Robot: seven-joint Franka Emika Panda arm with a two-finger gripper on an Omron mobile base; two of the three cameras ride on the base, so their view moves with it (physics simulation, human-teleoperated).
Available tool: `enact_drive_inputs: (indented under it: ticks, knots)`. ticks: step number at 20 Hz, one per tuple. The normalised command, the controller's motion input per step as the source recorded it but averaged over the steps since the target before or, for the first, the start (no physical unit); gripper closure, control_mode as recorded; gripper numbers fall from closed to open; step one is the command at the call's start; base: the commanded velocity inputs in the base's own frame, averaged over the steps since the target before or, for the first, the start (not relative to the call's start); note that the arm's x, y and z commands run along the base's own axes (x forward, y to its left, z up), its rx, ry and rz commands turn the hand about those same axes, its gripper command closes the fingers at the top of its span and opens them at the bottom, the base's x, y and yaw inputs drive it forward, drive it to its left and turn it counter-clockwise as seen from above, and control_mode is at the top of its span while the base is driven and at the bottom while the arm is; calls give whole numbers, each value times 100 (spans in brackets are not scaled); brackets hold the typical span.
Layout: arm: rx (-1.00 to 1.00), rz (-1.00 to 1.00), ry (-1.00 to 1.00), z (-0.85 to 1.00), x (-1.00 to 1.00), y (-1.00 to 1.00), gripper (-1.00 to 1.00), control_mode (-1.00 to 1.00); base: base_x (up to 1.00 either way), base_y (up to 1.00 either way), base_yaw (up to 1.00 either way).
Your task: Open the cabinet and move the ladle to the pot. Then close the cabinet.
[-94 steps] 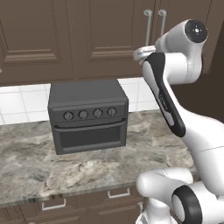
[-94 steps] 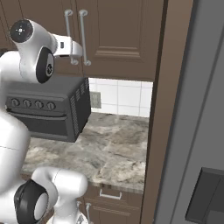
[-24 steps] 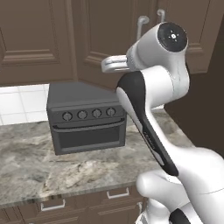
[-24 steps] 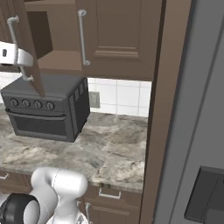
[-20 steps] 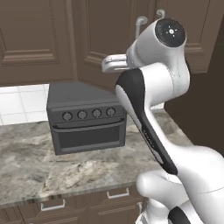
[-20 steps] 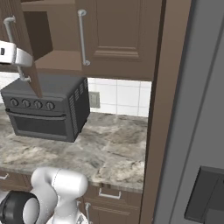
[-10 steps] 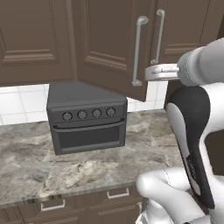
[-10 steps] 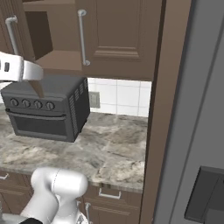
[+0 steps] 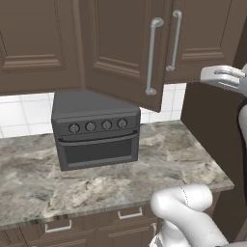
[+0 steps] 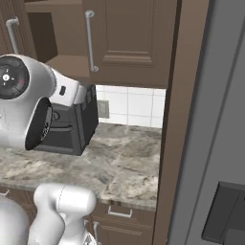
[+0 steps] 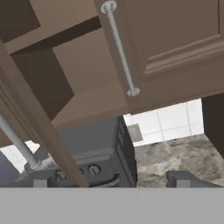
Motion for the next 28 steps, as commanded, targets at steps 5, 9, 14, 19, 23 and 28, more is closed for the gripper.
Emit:
enact_drive_inputs:
  ticks: [5,9,14,19,23,28]
  knots:
    - [27,15,1,-4,46,-3,-100,-100,0,0,0]
    - [22,13,13,-2,71,15,-100,-100,0,0,0]
    - [17,15,15,-1,52,37,-100,-100,0,0,0]
    - [13,16,7,0,10,44,-100,-100,0,0,0]
    - [10,16,1,0,0,51,-100,-100,0,0,0]
    - [9,16,0,0,-6,49,-100,-100,0,0,0]
